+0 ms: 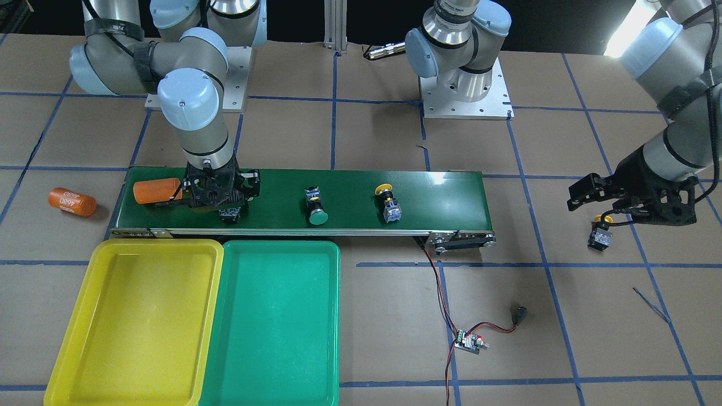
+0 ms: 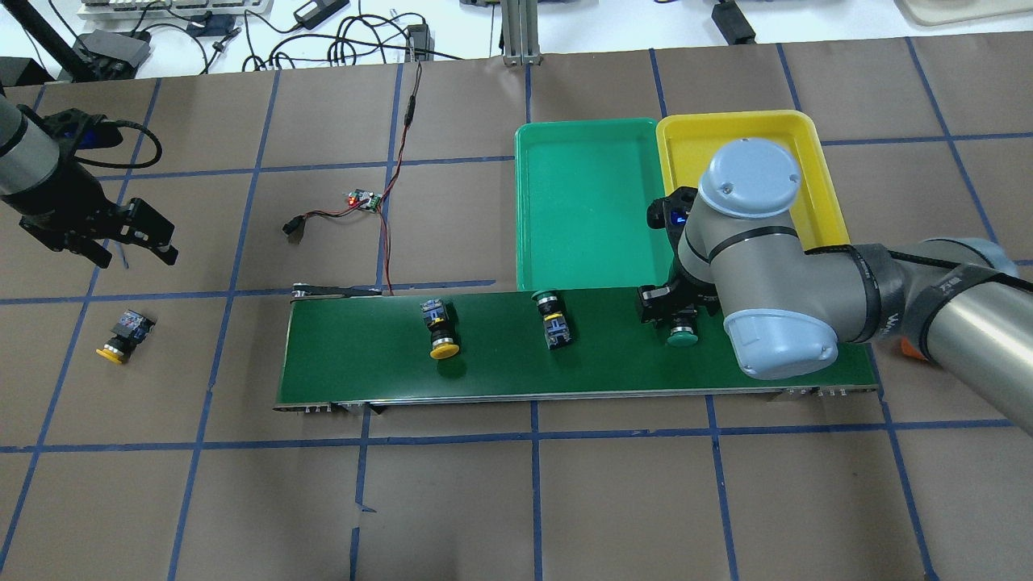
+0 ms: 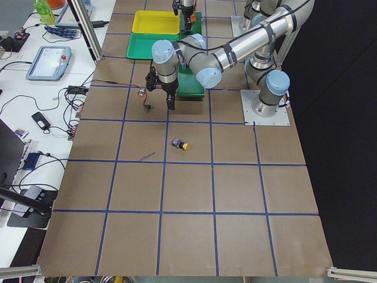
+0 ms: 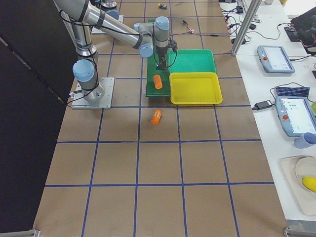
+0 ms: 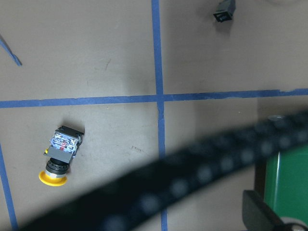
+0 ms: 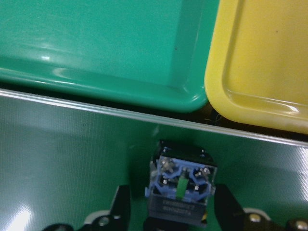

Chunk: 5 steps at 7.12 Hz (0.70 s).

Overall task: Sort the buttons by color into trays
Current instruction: 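Grasp the green-capped push-button with the right gripper and lift toward the green tray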

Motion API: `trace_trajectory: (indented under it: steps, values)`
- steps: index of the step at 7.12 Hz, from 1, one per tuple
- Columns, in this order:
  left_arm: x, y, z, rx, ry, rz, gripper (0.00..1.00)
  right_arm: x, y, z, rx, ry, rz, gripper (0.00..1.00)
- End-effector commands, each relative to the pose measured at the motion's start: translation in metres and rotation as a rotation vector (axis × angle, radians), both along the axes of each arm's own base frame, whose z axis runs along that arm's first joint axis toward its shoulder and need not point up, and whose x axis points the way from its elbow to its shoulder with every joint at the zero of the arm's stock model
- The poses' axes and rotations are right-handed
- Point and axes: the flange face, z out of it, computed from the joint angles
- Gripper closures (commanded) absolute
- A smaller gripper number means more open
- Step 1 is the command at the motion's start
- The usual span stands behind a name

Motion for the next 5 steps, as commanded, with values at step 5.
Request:
trace_trajectory:
  steps: [5]
  values:
    - [-0.01,0.011,-0.007,0.013,0.003,-0.028,0.0,0.015,-0.095,0.061,-0.084,-0.049,0.004,0.98]
